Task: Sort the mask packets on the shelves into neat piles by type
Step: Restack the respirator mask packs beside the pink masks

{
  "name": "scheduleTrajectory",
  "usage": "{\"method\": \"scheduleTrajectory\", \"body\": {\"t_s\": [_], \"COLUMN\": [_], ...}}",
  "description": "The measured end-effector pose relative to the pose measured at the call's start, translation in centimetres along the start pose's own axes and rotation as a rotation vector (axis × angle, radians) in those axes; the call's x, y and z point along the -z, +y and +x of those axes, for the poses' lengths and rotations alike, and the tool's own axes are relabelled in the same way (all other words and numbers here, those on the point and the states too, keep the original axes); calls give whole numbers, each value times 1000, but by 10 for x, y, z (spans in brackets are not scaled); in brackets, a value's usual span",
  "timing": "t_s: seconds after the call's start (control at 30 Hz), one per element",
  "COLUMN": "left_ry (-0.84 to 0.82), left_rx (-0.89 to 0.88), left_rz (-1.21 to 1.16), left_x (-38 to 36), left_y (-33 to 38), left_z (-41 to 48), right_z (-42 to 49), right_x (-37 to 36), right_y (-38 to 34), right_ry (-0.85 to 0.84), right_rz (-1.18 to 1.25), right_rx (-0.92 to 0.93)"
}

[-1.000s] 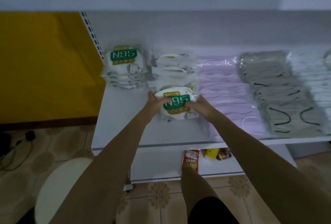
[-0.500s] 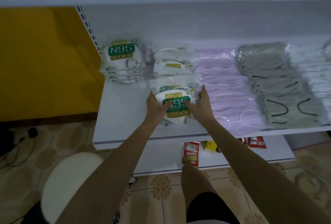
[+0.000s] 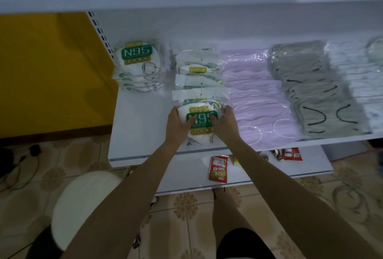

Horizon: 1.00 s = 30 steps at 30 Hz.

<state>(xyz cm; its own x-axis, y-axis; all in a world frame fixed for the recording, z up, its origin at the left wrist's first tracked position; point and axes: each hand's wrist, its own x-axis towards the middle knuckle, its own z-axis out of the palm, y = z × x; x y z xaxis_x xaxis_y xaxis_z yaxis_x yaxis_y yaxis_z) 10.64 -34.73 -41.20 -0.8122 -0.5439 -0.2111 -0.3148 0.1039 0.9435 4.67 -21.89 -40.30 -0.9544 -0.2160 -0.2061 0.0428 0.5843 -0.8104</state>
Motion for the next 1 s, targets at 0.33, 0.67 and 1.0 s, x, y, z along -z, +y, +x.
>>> {"method": "scheduleTrajectory", "body": {"t_s": [0.33, 0.67, 1.0], "left_ry": [-94, -75, 273], "left_rx": [-26, 15, -279], "left_rz": [-26, 112, 274], "left_x": [5, -6, 51], "left_y": [-12, -10, 12], "left_z": [2, 11, 9], "right_z": [-13, -14, 0], "right_x": [-19, -11, -19], "right_y": [20, 11, -37], "right_ry": [-6, 149, 432], "right_rz": [158, -147, -240], "right_rx": [54, 205, 668]}}
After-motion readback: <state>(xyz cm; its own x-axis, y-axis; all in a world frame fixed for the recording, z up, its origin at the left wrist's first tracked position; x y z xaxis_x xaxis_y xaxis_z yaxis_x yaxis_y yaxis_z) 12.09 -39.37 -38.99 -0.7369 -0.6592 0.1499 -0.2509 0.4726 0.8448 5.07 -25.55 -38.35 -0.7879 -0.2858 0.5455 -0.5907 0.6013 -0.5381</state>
